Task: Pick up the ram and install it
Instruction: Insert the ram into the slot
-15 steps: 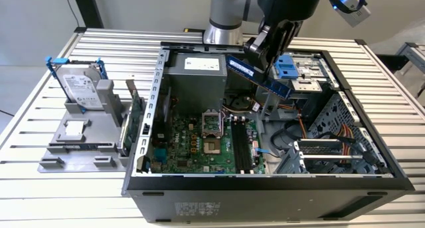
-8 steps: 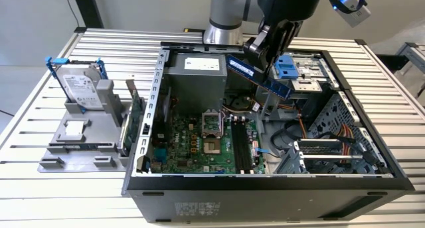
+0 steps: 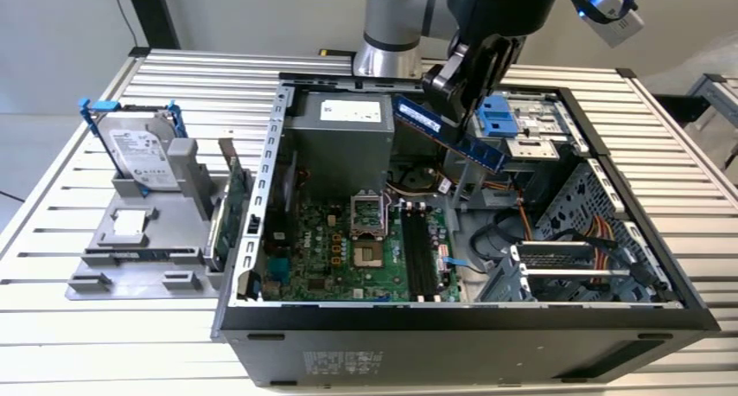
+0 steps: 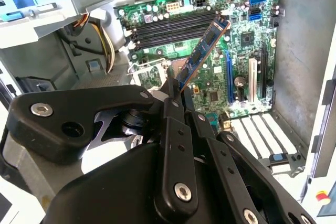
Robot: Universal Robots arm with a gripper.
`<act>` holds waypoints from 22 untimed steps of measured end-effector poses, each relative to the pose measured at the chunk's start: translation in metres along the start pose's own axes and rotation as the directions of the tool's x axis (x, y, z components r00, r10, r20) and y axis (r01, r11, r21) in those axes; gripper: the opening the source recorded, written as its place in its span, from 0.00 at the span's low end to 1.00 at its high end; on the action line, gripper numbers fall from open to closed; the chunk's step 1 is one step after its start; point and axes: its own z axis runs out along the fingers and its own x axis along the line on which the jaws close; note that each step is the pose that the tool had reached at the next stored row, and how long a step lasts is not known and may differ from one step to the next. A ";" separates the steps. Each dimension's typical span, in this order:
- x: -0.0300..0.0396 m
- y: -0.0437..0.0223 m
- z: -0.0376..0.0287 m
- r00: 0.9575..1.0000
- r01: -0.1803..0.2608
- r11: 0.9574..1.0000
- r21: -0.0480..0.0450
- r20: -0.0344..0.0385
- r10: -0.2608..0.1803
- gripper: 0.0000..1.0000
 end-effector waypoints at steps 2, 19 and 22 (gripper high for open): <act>0.0000 0.0000 0.0000 1.000 -0.012 1.000 0.000 0.000 0.012 0.00; 0.0000 0.0000 0.0000 0.991 -0.131 0.991 -0.001 0.002 0.131 0.00; 0.0000 0.0000 0.0000 0.989 -0.150 0.989 -0.001 0.003 0.150 0.00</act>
